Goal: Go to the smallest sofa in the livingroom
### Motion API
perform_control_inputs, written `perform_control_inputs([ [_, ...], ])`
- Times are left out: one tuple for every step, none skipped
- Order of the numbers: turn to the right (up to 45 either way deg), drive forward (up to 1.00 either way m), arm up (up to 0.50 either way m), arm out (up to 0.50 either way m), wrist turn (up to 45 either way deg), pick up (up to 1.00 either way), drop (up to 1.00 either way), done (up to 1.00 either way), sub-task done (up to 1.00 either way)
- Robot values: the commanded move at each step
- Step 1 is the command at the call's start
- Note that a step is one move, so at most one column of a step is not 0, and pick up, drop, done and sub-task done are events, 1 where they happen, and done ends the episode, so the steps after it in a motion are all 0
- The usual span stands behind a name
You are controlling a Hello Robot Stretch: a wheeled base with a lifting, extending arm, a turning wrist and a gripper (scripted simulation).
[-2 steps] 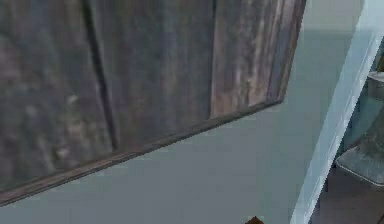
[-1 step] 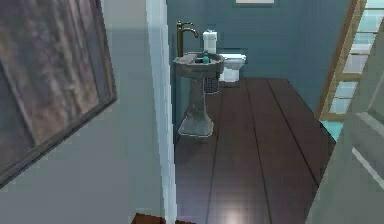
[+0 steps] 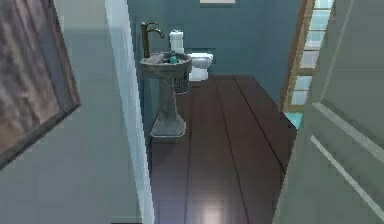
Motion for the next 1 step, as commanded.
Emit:
perform_control_inputs([
  [0.0, 1.0, 0.0, 0.0, 0.0, 0.0, 0.0, 0.0, 0.0],
])
